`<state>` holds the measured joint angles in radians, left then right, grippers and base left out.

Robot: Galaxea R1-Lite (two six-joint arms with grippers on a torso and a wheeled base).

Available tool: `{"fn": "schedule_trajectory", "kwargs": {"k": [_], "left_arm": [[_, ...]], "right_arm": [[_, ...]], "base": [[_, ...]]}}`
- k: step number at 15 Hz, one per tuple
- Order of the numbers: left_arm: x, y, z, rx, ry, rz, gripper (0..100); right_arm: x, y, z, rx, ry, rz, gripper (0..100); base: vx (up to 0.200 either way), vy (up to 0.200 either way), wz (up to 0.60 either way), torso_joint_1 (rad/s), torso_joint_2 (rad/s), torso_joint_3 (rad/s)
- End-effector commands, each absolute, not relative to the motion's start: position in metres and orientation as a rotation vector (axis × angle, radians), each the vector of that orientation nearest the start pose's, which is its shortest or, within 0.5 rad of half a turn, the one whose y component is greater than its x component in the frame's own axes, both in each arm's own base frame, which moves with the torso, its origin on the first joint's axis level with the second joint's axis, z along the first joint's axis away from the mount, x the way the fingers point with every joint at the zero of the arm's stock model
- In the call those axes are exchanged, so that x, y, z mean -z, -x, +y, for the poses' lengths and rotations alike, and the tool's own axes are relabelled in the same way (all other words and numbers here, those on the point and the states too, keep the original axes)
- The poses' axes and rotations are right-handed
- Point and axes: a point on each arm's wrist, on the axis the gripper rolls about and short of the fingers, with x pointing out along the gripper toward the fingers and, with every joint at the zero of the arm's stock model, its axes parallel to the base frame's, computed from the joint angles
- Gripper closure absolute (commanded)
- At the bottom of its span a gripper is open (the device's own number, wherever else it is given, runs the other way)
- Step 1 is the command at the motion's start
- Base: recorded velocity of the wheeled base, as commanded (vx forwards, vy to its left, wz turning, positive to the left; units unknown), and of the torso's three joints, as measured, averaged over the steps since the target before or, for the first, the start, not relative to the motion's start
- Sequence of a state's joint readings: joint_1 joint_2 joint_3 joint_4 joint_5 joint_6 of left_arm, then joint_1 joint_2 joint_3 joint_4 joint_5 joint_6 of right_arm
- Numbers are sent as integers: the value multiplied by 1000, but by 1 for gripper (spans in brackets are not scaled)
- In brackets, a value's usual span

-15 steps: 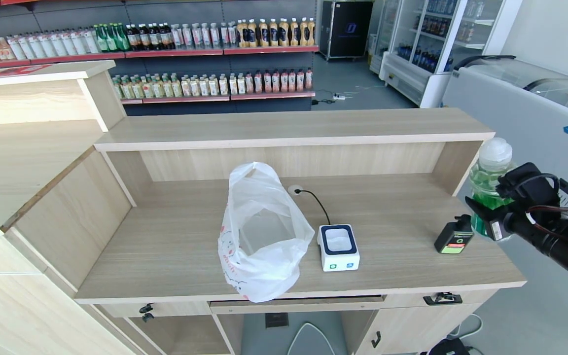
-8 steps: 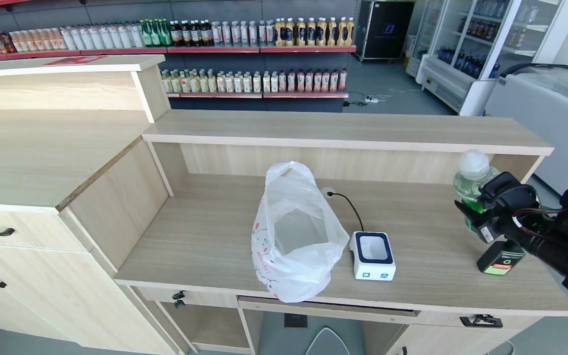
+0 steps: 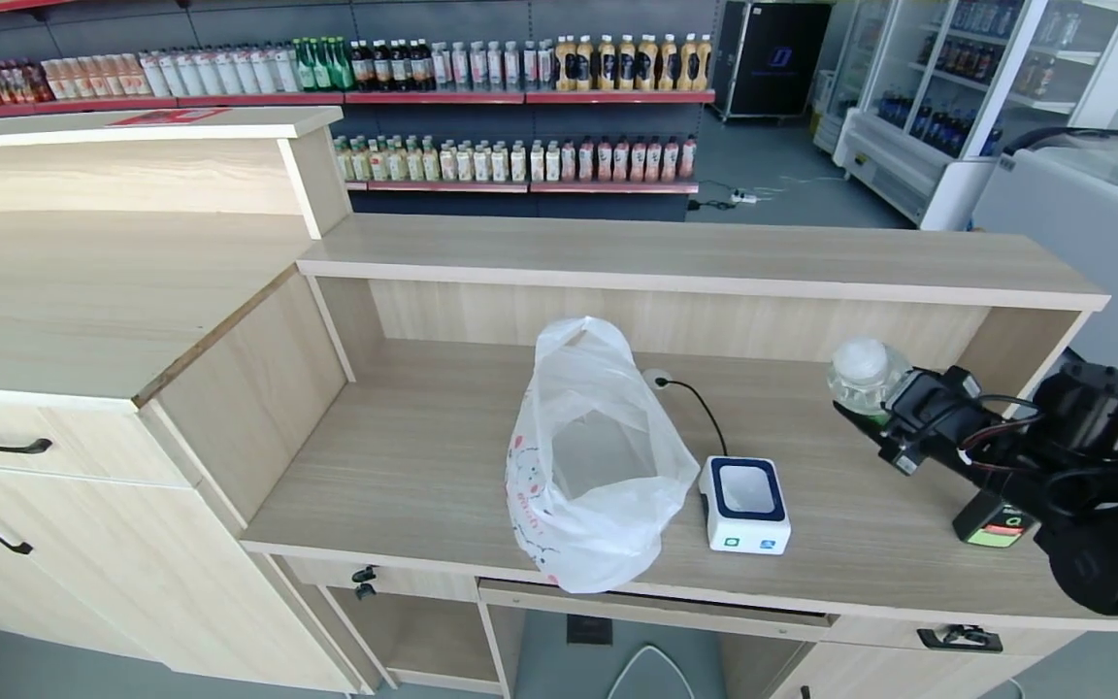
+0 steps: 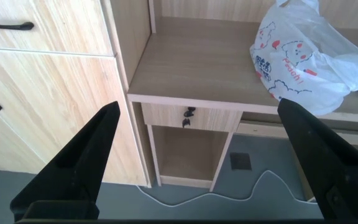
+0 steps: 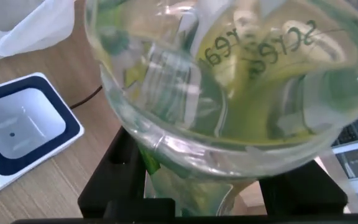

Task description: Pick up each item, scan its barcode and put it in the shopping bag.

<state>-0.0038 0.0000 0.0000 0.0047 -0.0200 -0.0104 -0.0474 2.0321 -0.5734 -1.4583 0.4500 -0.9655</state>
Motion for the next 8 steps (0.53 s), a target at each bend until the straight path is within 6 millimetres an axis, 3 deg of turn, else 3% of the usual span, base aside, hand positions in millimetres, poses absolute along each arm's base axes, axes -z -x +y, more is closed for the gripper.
{"fn": "schedule_trajectory", "kwargs": {"k": [1, 4, 8], "left_arm": [[-75, 23, 0, 25, 11, 6, 0], [-75, 23, 0, 25, 11, 6, 0], [-75, 23, 0, 25, 11, 6, 0]], "right_arm": [[-90, -345, 6, -409, 948, -212, 100], [-83, -358, 21, -463, 935, -252, 100], [-67, -366, 24, -550, 895, -270, 100]], "base": [[0, 0, 0, 0, 0, 0], [0, 0, 0, 0, 0, 0], [0, 0, 0, 0, 0, 0]]}}
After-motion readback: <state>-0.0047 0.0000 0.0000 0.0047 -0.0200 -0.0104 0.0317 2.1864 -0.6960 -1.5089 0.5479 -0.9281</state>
